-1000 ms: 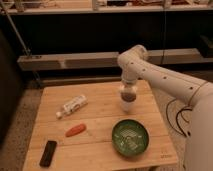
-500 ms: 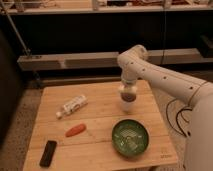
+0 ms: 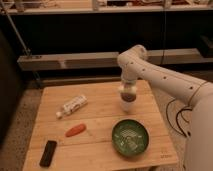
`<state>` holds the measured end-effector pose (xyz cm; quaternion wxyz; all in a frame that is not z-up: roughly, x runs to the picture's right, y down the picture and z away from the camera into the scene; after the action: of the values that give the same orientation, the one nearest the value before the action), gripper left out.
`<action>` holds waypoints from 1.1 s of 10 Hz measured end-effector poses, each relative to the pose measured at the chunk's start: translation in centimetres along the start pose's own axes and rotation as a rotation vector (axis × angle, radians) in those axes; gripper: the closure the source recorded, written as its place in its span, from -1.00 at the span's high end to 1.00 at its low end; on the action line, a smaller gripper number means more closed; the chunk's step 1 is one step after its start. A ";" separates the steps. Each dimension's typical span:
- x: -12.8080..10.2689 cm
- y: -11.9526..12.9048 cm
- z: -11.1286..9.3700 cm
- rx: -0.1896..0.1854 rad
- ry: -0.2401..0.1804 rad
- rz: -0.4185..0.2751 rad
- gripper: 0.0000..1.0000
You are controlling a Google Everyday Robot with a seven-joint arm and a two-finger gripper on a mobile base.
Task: Place the white sponge in the ceramic cup
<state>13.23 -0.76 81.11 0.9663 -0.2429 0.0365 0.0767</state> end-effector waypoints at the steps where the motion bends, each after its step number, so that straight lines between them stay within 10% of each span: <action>1: 0.0 0.0 0.0 0.000 -0.001 0.001 -0.41; 11: -0.4 0.2 -0.6 -0.005 -0.016 0.006 0.22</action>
<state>12.74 -0.93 80.57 0.9658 -0.2444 0.0292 0.0814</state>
